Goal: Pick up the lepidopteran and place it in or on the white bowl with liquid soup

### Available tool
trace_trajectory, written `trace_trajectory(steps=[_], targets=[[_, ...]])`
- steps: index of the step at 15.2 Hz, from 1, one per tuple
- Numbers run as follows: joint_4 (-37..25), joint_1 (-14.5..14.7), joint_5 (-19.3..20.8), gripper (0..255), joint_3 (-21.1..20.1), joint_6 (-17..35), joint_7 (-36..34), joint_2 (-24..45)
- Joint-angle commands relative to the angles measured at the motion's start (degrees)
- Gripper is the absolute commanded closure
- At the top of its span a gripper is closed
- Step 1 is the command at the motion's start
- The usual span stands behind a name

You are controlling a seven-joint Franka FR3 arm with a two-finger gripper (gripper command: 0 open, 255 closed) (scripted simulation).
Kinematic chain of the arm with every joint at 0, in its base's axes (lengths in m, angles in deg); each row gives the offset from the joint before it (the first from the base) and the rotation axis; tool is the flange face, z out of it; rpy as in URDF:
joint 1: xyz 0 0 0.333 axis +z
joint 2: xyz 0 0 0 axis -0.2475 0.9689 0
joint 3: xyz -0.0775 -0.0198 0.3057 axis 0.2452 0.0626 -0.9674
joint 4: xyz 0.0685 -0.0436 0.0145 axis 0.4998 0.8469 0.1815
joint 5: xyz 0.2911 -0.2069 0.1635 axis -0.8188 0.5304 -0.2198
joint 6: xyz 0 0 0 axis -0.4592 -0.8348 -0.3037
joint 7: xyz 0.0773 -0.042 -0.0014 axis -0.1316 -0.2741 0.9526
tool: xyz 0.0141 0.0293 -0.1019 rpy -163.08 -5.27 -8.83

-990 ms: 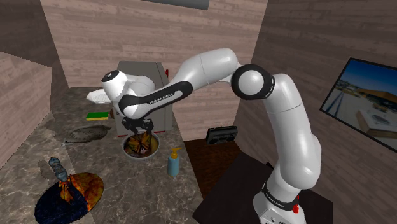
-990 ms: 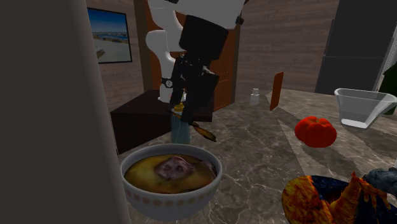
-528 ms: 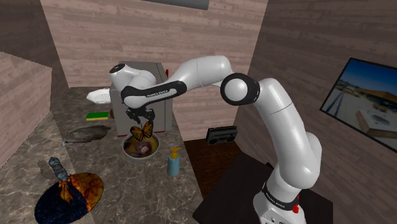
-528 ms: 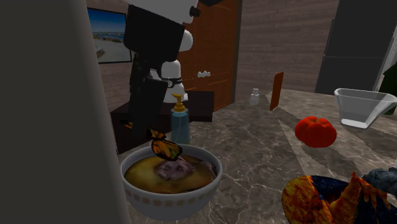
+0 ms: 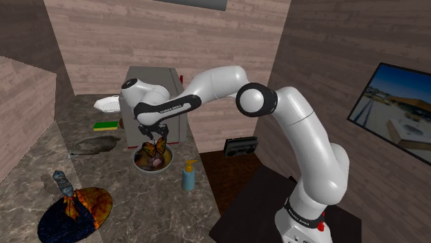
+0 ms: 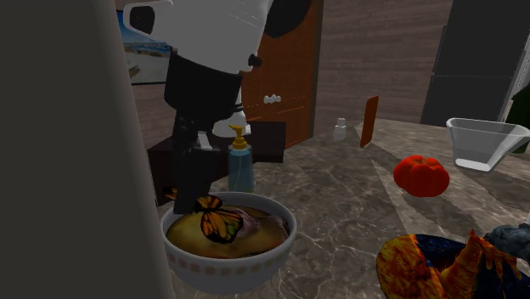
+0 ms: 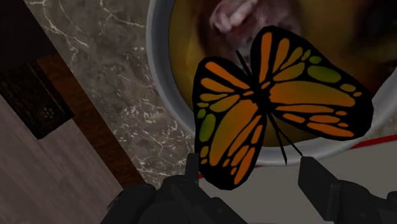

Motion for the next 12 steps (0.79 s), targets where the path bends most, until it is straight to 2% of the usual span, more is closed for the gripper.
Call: trace_trajectory(steps=[1,6,12], targets=[[0.22,0.07,0.3,255,0.21,0.93,-0.4,0.78],[0.82,0.21,1.08,255,0.77,3.22,-1.4,2.7],[0.82,0.21,1.09,255,0.77,3.22,-1.4,2.7]])
